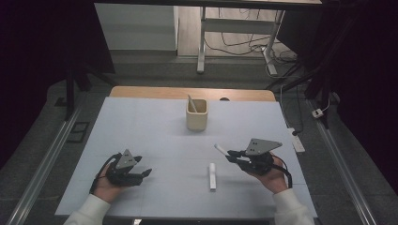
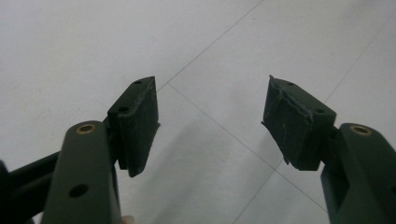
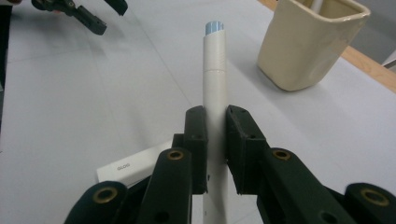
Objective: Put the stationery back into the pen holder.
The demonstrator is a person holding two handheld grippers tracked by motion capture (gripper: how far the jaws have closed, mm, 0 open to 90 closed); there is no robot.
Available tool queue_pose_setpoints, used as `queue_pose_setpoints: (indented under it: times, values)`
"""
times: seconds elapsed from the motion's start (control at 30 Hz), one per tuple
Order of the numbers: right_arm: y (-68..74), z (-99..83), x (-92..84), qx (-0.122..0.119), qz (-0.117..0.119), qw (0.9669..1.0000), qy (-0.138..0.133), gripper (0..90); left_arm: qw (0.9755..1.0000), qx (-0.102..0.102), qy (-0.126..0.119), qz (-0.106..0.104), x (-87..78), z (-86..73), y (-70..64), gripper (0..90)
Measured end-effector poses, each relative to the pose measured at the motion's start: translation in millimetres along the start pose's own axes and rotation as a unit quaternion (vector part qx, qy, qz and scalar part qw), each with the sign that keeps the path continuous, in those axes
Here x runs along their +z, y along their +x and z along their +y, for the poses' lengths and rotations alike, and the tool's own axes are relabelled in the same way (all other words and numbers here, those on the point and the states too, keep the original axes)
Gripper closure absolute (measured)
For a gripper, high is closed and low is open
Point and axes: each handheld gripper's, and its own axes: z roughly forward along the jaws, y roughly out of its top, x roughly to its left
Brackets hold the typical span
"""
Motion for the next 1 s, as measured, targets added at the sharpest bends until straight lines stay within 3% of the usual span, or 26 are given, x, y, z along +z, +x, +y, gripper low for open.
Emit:
queue_pose_setpoints:
  times: [0.4,1.0]
  values:
    - [-1.7,2.2,-3.6,0.007,-0.027,0.9994,-0.021,78.6,1.0000,0.000,0.000,0.001,0.0,0.1,-0.3,35.7]
    - [-3.5,10.6,2.4,0.012,-0.047,0.9978,-0.045,78.7,1.0000,0.000,0.001,0.000,0.3,-0.2,0.3,35.5]
